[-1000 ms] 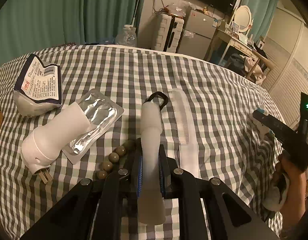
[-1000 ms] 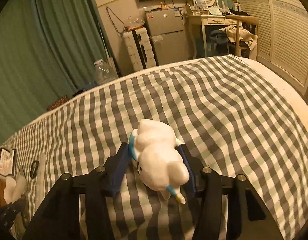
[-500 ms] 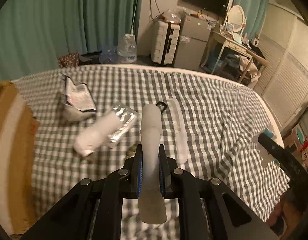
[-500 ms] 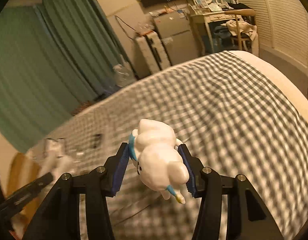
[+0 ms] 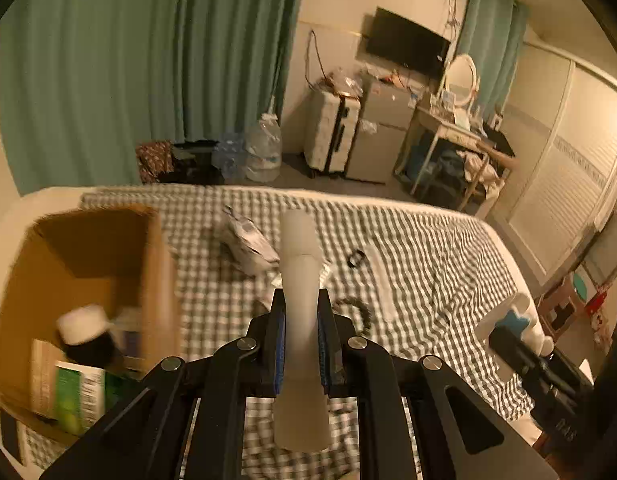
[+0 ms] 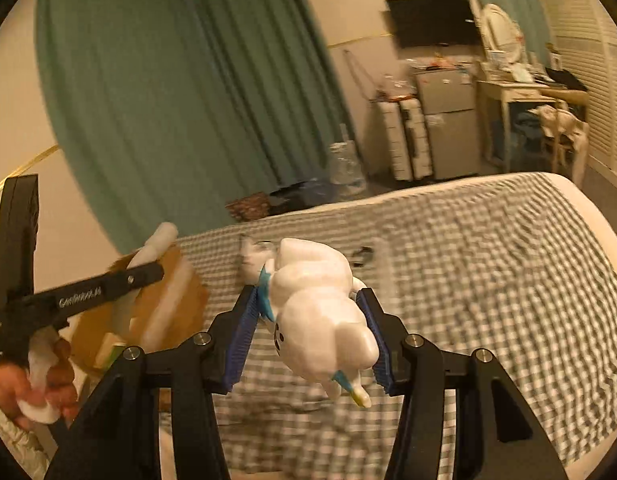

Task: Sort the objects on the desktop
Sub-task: 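Carry the white tube with the left gripper and the plush toy with the right gripper into the box, then open both grippers over the box and move them back over the bed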

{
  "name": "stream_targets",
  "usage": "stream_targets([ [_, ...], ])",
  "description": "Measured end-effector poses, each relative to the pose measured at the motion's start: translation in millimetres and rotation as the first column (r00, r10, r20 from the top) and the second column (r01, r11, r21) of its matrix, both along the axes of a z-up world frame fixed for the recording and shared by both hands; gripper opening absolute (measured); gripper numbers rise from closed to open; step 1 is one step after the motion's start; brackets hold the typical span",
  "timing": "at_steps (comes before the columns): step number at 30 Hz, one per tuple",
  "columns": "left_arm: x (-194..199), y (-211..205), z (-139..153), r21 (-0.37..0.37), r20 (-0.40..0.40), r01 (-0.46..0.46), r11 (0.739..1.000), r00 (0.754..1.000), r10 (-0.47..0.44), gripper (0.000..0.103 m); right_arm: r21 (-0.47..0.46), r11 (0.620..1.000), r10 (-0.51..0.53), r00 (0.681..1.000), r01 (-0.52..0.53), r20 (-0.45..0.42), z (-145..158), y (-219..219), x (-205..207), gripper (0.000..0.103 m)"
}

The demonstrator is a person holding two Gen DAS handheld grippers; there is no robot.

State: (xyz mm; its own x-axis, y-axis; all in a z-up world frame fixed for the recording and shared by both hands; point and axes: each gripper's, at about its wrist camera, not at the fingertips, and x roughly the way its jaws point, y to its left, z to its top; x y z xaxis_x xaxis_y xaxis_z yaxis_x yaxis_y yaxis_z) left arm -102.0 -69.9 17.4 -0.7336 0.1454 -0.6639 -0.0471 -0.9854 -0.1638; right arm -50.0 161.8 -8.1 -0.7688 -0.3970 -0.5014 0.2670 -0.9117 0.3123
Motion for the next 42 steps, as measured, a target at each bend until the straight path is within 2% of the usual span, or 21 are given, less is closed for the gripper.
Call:
stream_targets([
  [2,3.5,-23.3,12.3,-0.002,-0.021,-0.024,1.0,0.999,0.024,0.013,0.01,0.999,0.046,0.999,-0.046,-0.016,10.0,-25.1,4.1,0.05],
  [6,6.9,-69.7,30.4,-0.063,-0.047,-0.08,0.995,0.996,0.077,0.013,0.019,0.988,0.151,0.988,-0.151,-0.031,24.7,-79.6,4.2,0.05],
  [10,11.7,-115.7,31.8,-0.092,-0.057,-0.148,0.985,0.988,0.143,0.013,-0.008,0.962,0.271,0.962,-0.271,-0.016,30.0,-138.3,0.8,0.05],
  [13,18.8,-145.6,20.3,-0.109,-0.057,-0.22,0.969,0.975,0.215,0.013,-0.003,0.943,0.334,0.942,-0.334,0.017,23.9,-183.2,-5.1,0.05],
  [16,24.9,-173.7,-2.1,-0.081,-0.018,-0.261,0.962,0.965,0.26,0.013,0.04,0.928,0.368,0.929,-0.37,0.046,13.5,-222.4,-15.3,0.05],
  [18,27.0,-188.4,-18.9,-0.056,0.012,-0.274,0.96,0.961,0.275,0.013,0.041,0.918,0.391,0.918,-0.394,0.073,3.6,-247.4,-25.0,0.05],
  [23,18.8,-208.9,-45.5,-0.062,0.075,-0.271,0.961,0.959,0.275,0.013,0.043,0.908,0.411,0.905,-0.417,0.109,-14.2,-282.1,-43.0,0.05],
  [25,14.5,-210.1,-49.4,-0.062,0.078,-0.263,0.963,0.96,0.267,0.014,0.02,0.905,0.421,0.9,-0.425,0.114,-20.2,-287.1,-50.2,0.05],
  [26,17.2,-214.0,-50.8,-0.063,0.074,-0.262,0.963,0.961,0.267,0.018,0.013,0.905,0.421,0.899,-0.425,0.119,-22.4,-289.5,-52.5,0.052],
  [28,15.8,-214.4,-51.5,-0.09,0.065,-0.261,0.961,0.961,0.268,0.028,0.018,0.913,0.404,0.907,-0.409,0.119,-21.9,-289.8,-55.1,0.062],
  [30,18.0,-212.9,-50.7,-0.123,0.064,-0.257,0.958,0.962,0.266,0.071,0.023,0.92,0.388,0.918,-0.391,0.083,-16.3,-283.3,-50.5,0.071],
  [32,22.3,-207.6,-47.7,-0.147,0.039,-0.272,0.951,0.959,0.28,0.074,0.014,0.928,0.37,0.927,-0.372,0.058,-10.3,-271.6,-48.2,0.073],
  [35,25.6,-198.1,-39.3,-0.145,0.033,-0.254,0.956,0.965,0.262,0.076,0.02,0.947,0.319,0.947,-0.32,0.031,-1.4,-242.6,-48.9,0.074],
  [37,30.3,-187.2,-30.1,-0.141,0.013,-0.242,0.96,0.969,0.246,0.083,0.032,0.96,0.277,0.961,-0.278,0.015,7.5,-216.2,-50.2,0.074],
  [39,36.0,-173.6,-19.6,-0.136,-0.018,-0.239,0.962,0.971,0.238,0.089,0.05,0.978,0.202,0.979,-0.201,-0.017,18.1,-182.0,-49.5,0.074],
  [42,41.3,-141.7,-2.4,-0.101,-0.054,-0.193,0.976,0.981,0.188,0.09,0.073,0.991,0.113,0.992,-0.109,-0.051,33.6,-135.2,-46.6,0.074],
])
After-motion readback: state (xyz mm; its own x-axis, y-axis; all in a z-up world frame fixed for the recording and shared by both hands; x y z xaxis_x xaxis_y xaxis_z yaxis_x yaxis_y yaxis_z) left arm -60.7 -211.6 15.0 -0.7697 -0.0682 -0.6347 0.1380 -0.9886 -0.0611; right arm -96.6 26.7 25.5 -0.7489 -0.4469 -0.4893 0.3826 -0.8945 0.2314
